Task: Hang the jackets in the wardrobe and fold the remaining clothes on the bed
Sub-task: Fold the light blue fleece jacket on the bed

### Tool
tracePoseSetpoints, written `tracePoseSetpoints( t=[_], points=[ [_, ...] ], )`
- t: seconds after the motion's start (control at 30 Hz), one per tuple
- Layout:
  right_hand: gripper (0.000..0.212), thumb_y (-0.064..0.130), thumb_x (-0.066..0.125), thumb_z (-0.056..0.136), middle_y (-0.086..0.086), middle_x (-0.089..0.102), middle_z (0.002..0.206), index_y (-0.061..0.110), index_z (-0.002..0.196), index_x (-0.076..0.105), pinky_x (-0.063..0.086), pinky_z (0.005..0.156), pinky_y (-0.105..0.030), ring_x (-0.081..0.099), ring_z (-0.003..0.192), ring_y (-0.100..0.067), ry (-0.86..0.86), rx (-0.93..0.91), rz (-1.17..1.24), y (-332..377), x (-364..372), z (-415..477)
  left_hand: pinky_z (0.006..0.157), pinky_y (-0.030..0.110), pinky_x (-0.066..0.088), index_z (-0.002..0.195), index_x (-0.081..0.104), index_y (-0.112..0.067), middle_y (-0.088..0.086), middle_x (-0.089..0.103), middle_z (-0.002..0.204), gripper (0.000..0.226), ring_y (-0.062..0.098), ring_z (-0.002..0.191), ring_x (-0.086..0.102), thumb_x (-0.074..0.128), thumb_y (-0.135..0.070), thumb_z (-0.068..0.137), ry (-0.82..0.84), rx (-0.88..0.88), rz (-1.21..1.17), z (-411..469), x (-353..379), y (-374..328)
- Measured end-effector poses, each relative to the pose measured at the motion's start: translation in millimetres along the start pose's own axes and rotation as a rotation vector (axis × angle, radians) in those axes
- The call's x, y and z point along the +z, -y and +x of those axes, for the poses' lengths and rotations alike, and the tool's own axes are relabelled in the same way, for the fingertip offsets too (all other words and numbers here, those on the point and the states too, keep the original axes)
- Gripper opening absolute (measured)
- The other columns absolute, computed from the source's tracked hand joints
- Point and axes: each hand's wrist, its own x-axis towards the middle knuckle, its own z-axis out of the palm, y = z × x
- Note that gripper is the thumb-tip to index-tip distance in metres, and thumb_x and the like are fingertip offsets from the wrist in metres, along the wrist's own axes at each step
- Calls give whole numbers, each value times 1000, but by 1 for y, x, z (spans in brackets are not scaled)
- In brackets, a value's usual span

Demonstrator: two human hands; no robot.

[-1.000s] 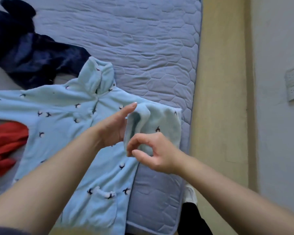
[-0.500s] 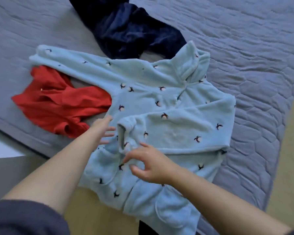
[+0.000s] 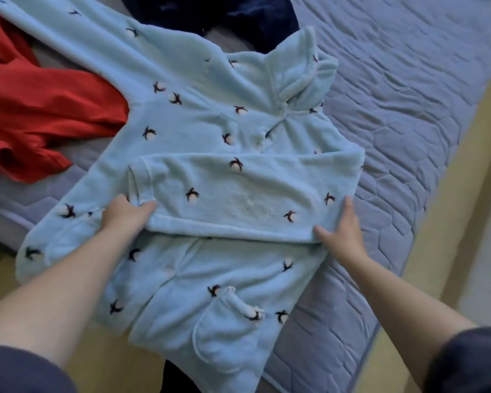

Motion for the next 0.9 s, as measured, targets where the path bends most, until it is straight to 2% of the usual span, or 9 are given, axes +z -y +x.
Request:
tracePoseSetpoints(
  t=[0.13,0.27,0.37,0.47,0.57,0.7,0.77,0.83,0.9],
  points=[
    [113,30,82,71,4,24,152,31,152,3,31,108,-31,27,136,-14,102,-194,52,-34,8,-7,85,42,42,111,58,2,27,59,117,42,43,107,54,56,-34,89,-131,32,65,2,2,2],
    [79,16,64,83,-1,52,129,31,148,21,46,83,-34,54,110,-21,-184,26,232,-39,20,-5,90,46,41,113,53,6,31,55,120,44,46,112,51,52,-32,92,-201,32,85,-1,6,3],
    [60,4,45,83,-5,58,122,26,137,33,48,73,-42,56,97,-29,-257,157,109,-42,20,5,88,47,41,108,53,7,33,54,117,41,47,110,51,51,-31,93,-228,50,113,0,10,8],
    [48,8,43,87,-8,53,130,19,133,35,45,70,-40,55,101,-34,-180,279,-48,-59,15,5,87,48,41,108,50,7,35,53,117,37,48,109,51,52,-27,92,-231,62,149,-6,14,6],
    [57,16,54,85,-2,53,133,24,137,31,48,73,-40,56,105,-28,-45,139,-30,-62,6,7,91,52,40,114,41,0,31,51,122,38,47,114,49,55,-24,89,-290,31,156,-19,20,-2],
    [87,20,81,75,32,51,124,59,132,29,50,83,-17,54,111,3,309,-270,310,-51,-36,20,106,60,23,141,26,-7,20,27,149,78,39,137,26,68,-25,78,-387,326,274,-54,37,-11],
    [85,35,79,73,43,37,131,60,133,24,42,92,-12,45,119,11,353,-325,266,-45,-55,36,112,61,9,149,18,-11,14,12,158,87,33,145,9,67,-26,78,-355,523,377,-77,55,-15],
    [83,42,71,80,20,26,149,42,145,20,35,106,-28,33,133,-6,247,-292,135,-40,-69,61,113,61,1,152,16,-13,12,5,160,89,29,147,1,66,-31,80,-297,679,453,-99,81,-26],
    [78,30,67,87,3,27,153,30,149,20,37,104,-33,37,133,-16,136,-307,32,-29,-80,91,113,63,1,152,18,-13,12,5,160,90,30,148,2,64,-39,79,-223,831,511,-122,112,-41]
  ],
)
